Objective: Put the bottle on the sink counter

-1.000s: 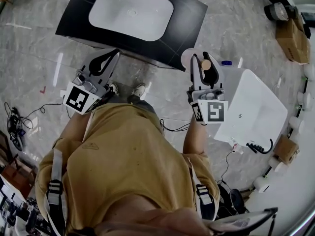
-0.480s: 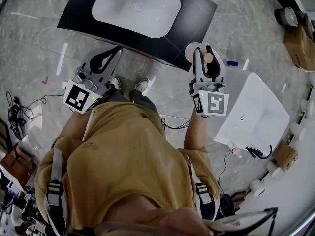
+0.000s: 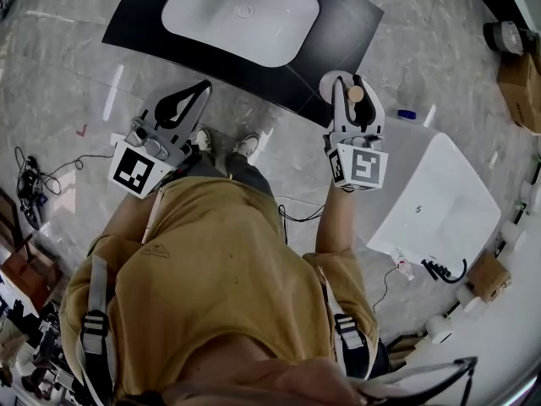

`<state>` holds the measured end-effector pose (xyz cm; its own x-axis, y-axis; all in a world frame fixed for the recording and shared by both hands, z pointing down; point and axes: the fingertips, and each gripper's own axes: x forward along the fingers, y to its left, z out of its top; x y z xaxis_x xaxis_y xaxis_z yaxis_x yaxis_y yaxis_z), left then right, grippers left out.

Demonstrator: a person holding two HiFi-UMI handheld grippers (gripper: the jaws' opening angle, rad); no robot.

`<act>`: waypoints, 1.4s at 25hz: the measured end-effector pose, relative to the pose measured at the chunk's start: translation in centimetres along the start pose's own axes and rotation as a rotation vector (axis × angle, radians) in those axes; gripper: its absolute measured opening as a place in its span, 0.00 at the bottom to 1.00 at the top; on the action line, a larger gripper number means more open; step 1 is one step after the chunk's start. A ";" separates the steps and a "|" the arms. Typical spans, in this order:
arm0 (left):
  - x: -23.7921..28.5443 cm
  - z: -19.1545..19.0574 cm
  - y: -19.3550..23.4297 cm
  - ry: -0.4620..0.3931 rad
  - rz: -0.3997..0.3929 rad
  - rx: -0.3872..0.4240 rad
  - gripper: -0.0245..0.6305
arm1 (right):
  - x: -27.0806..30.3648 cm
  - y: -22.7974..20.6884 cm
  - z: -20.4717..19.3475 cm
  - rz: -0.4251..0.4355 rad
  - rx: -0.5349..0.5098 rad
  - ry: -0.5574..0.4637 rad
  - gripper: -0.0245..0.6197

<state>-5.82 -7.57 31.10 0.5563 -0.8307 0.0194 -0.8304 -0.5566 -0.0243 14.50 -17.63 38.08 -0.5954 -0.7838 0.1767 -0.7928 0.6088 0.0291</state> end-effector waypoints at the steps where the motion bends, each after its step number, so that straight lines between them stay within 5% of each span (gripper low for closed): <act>1: 0.1 0.0 -0.1 0.002 -0.001 0.000 0.04 | 0.1 -0.1 -0.2 -0.001 0.003 0.002 0.22; 35: 0.6 -0.6 0.4 0.041 0.066 0.022 0.04 | 2.7 -1.8 -4.1 0.024 0.021 0.045 0.22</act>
<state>-5.81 -8.32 31.68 0.4984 -0.8650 0.0577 -0.8640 -0.5011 -0.0492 14.86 -20.33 42.49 -0.6078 -0.7626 0.2213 -0.7815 0.6239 0.0037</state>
